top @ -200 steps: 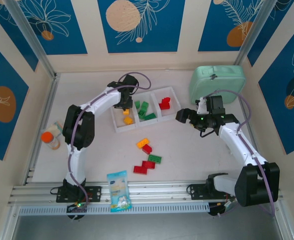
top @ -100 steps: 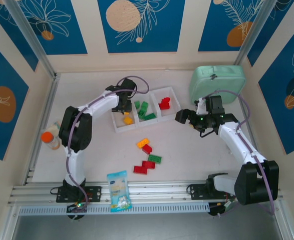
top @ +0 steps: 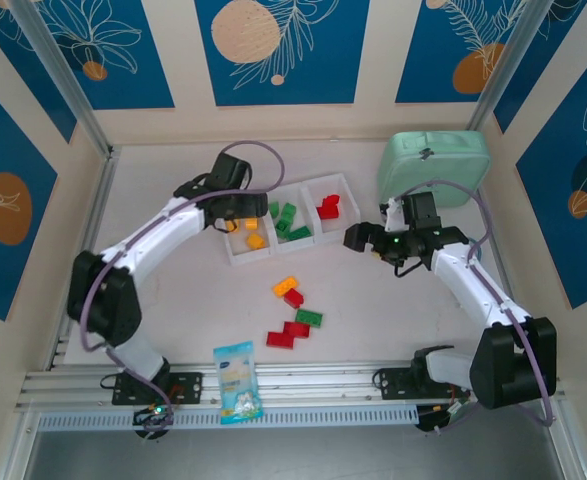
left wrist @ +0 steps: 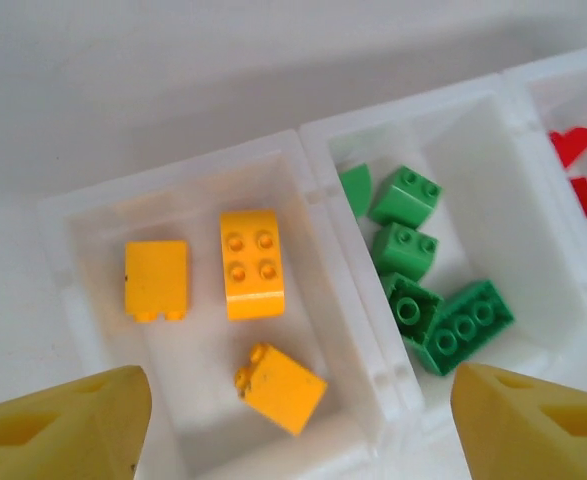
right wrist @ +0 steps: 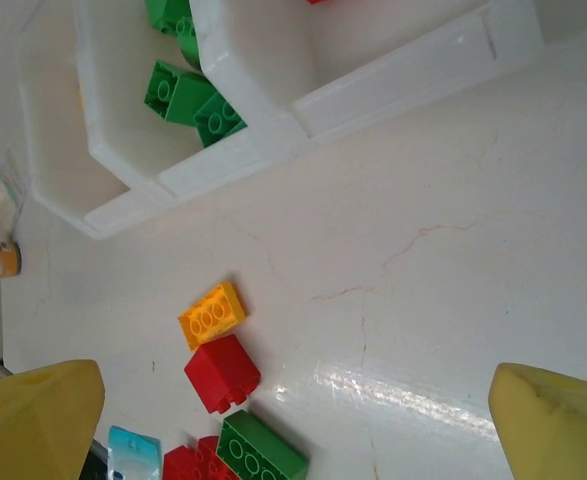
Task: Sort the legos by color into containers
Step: Pick up the lego from the bottom-center of the table.
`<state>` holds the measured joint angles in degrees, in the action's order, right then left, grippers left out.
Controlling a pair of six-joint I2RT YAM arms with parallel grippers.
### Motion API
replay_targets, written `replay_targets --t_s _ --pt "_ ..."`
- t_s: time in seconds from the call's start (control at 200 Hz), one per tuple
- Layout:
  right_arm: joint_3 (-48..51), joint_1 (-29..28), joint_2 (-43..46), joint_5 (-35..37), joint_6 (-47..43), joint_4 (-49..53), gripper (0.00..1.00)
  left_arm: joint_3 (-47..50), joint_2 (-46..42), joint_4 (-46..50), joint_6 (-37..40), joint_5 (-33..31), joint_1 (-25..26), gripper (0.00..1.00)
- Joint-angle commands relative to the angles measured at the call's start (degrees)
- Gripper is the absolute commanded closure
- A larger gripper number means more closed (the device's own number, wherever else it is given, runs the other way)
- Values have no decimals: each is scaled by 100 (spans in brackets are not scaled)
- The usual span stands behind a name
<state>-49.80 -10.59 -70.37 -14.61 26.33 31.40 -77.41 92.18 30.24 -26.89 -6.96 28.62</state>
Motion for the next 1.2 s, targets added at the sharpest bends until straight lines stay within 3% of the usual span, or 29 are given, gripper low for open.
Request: replay_targets --t_s 0.0,0.12,0.155,0.38,0.48,0.82,0.96,1.196 --pt "-197 -337 -102 83 -183 273 0 612 -841 -490 0 317 -41 17" --pt "-438 -978 -394 391 -326 512 0 1320 -1627 -474 9 380 -47 7" --pt "-536 -1181 -525 478 -384 593 0 1506 -1809 -400 9 371 -41 0" --pt "-1295 -2385 -1604 757 -1067 1073 1 2485 -3250 287 86 238 -46 1" --pt "-1558 -2754 -2042 749 -1358 1290 0 2730 -4070 688 16 -192 -50 1" --pt "-2216 -4073 -3279 1994 -2040 1705 9 3472 -7080 1629 5 -585 -50 1" --pt "-2483 -4240 -3744 2156 -2174 1859 17 3538 -7506 1676 -140 -640 -44 1" --pt "-2693 -4355 -4170 2583 -2198 2011 25 3521 -7327 1714 -141 -658 -43 1"
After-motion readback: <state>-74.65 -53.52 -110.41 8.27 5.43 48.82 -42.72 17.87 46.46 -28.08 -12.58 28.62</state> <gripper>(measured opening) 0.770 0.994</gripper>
